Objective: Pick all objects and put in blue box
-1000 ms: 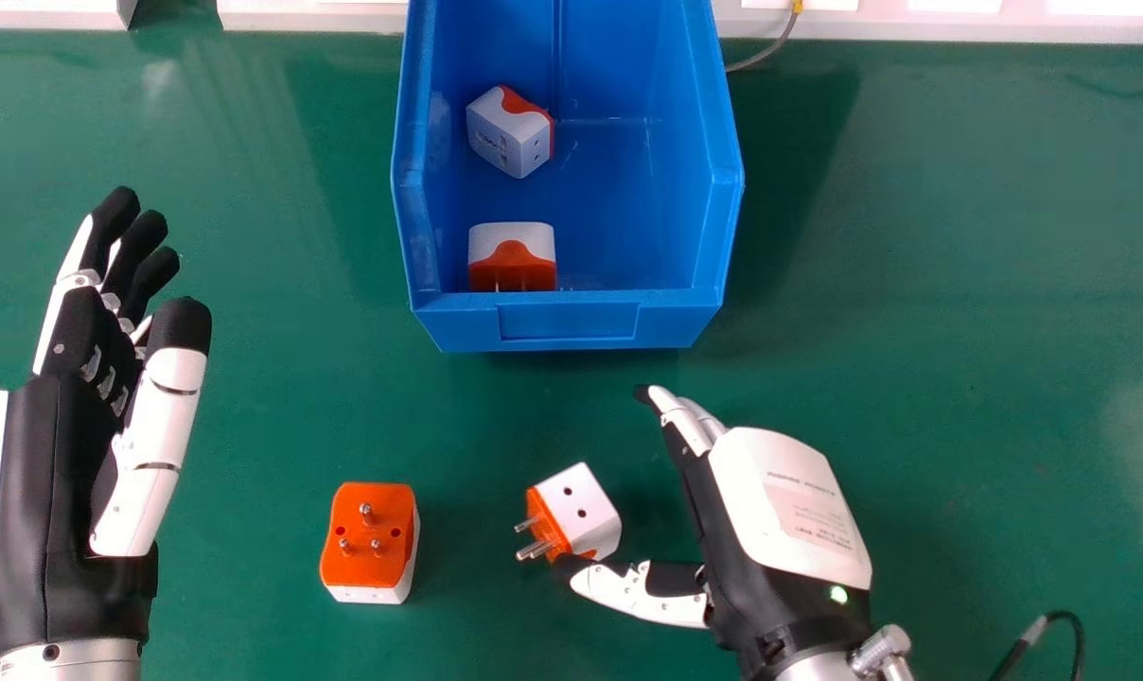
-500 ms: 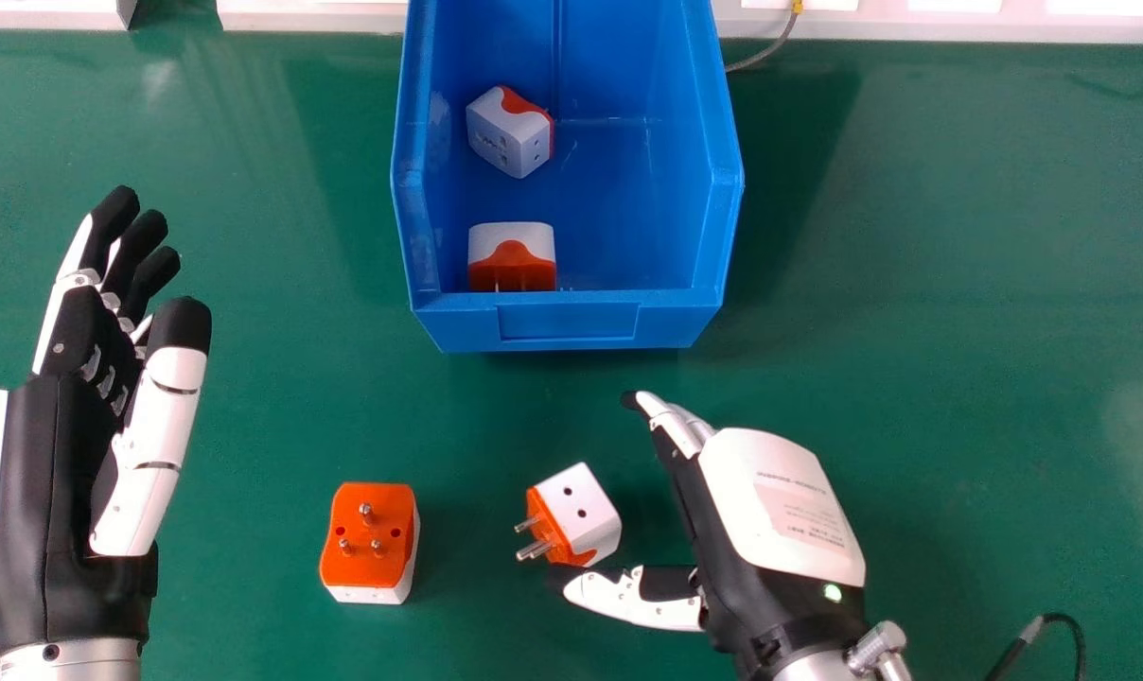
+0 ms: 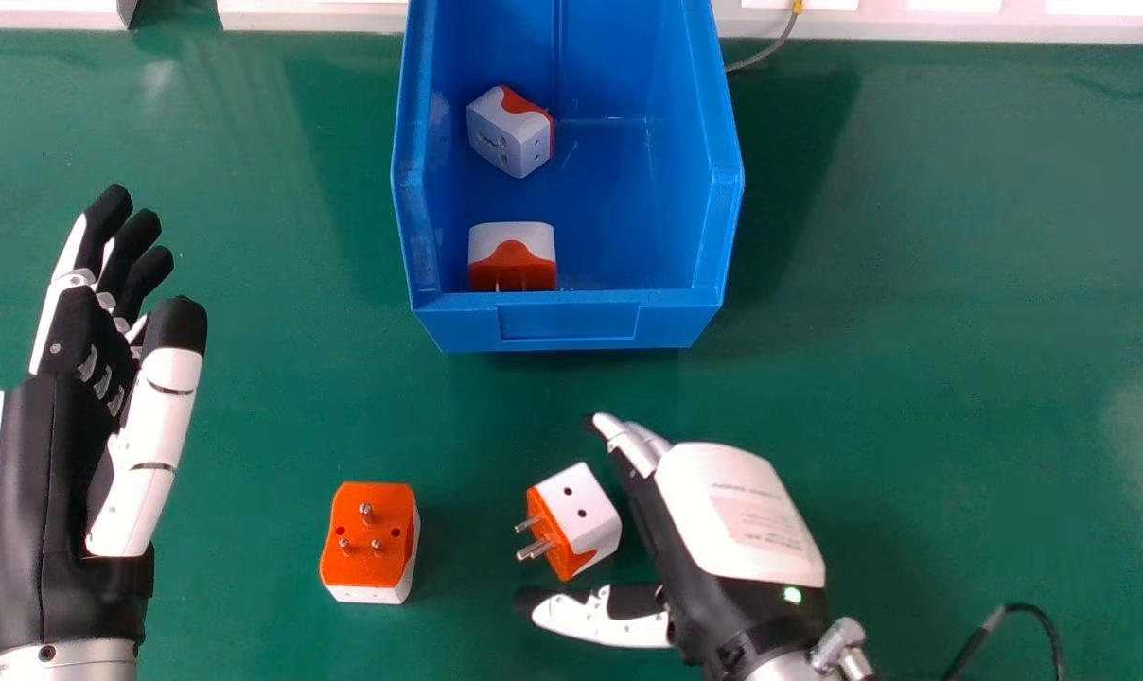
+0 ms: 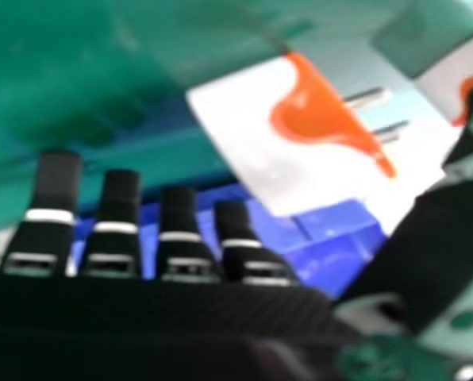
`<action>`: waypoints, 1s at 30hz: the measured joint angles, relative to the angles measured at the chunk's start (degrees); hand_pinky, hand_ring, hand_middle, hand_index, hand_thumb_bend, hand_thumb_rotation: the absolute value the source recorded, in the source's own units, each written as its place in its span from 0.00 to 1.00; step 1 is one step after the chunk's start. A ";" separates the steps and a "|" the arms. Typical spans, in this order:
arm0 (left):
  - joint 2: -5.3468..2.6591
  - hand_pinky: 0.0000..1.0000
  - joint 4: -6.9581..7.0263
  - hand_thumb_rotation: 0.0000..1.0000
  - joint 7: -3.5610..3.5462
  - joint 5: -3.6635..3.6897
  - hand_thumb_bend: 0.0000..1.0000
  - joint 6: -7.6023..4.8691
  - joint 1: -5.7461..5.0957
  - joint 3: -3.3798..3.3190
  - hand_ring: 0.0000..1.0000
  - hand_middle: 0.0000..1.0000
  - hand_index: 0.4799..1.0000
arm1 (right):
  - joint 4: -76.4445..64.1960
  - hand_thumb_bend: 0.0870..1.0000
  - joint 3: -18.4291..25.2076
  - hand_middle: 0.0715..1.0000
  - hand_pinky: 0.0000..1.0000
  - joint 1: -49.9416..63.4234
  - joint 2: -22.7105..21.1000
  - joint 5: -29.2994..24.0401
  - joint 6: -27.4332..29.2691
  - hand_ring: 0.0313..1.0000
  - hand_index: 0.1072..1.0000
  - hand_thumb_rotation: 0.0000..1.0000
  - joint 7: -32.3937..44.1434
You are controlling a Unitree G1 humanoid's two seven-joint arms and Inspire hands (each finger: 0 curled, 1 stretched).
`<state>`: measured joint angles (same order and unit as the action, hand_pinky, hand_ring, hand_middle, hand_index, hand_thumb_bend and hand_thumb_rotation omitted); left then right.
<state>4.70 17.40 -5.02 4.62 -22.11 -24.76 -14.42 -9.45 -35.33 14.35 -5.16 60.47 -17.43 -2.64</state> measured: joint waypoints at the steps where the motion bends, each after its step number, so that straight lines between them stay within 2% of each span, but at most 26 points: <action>1: 0.00 0.86 0.00 0.75 0.00 0.00 0.60 0.00 -0.02 0.00 0.92 0.93 0.87 | 0.33 0.50 -0.19 0.89 0.74 -0.18 0.00 -0.03 -0.03 0.85 0.89 0.56 -0.36; 13: -0.44 0.85 0.22 0.74 0.07 0.30 0.58 0.13 -0.39 0.04 0.92 0.93 0.86 | 3.63 0.51 -1.67 0.89 0.73 -4.04 0.94 -0.39 -2.66 0.84 0.89 0.53 -1.80; 23: -0.41 0.86 0.66 0.75 0.23 0.30 0.61 0.38 -0.43 -0.27 0.92 0.93 0.86 | 6.21 0.51 -2.25 0.89 0.73 -7.29 2.58 -1.52 -3.92 0.84 0.88 0.52 -3.00; 30: -0.30 0.85 1.11 0.75 0.23 0.27 0.63 0.99 -0.41 -0.38 0.92 0.93 0.87 | 7.42 0.51 -2.80 0.88 0.73 -8.20 2.77 -1.67 -4.09 0.83 0.87 0.51 -3.72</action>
<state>4.40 18.51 -4.79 4.89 -21.13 -25.17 -14.80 -2.03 -38.12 6.15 -2.39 58.81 -21.53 -6.35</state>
